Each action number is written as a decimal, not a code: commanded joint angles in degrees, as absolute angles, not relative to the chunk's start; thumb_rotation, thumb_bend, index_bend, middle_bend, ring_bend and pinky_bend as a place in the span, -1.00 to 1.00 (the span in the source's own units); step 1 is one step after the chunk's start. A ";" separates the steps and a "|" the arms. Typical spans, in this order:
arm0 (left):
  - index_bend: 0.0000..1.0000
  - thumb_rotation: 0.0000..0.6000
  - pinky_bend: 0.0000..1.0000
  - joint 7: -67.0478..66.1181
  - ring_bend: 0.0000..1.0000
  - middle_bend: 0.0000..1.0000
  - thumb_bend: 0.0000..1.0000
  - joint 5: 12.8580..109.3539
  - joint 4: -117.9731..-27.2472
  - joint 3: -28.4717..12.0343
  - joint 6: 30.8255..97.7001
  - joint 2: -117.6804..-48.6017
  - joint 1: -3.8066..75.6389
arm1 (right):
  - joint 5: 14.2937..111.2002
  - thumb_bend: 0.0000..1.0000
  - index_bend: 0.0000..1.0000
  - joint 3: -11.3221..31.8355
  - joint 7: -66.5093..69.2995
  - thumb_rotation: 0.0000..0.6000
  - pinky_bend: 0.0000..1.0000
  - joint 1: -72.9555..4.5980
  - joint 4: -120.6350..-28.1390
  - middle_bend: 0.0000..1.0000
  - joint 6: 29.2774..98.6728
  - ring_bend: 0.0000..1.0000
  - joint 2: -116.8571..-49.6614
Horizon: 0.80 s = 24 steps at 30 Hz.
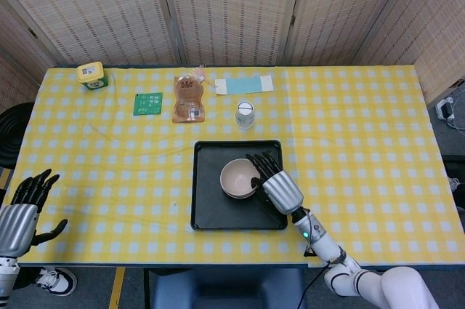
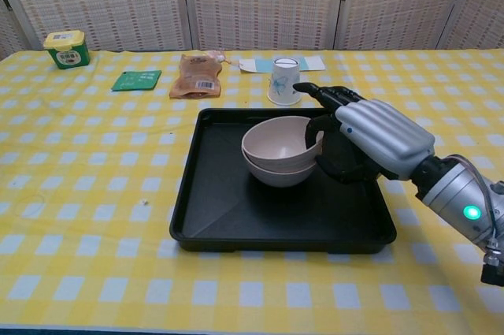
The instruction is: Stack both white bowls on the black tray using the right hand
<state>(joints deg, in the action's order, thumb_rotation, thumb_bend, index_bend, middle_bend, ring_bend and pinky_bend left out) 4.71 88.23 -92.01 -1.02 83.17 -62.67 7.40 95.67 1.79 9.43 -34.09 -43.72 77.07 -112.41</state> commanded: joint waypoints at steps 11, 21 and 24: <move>-1.00 1.00 -1.00 4.26 -1.00 -1.00 -0.38 88.08 -92.23 -1.01 82.82 -62.71 7.55 | 95.56 0.04 -0.54 0.25 6.13 1.00 -1.00 -31.59 -55.72 -1.00 78.32 -1.00 -102.50; -1.00 1.00 -1.00 1.83 -1.00 -1.00 -0.40 88.05 -92.17 -0.70 82.24 -62.89 7.68 | 91.87 0.01 -0.94 -3.77 -7.70 1.00 -1.00 -21.60 -79.30 -1.00 83.26 -1.00 -80.72; -1.00 1.00 -1.00 0.88 -1.00 -1.00 -0.40 88.51 -92.29 -0.44 82.16 -63.07 7.74 | 88.63 -0.06 -1.00 -4.96 -10.48 1.00 -1.00 -17.11 -84.94 -1.00 85.73 -1.00 -74.67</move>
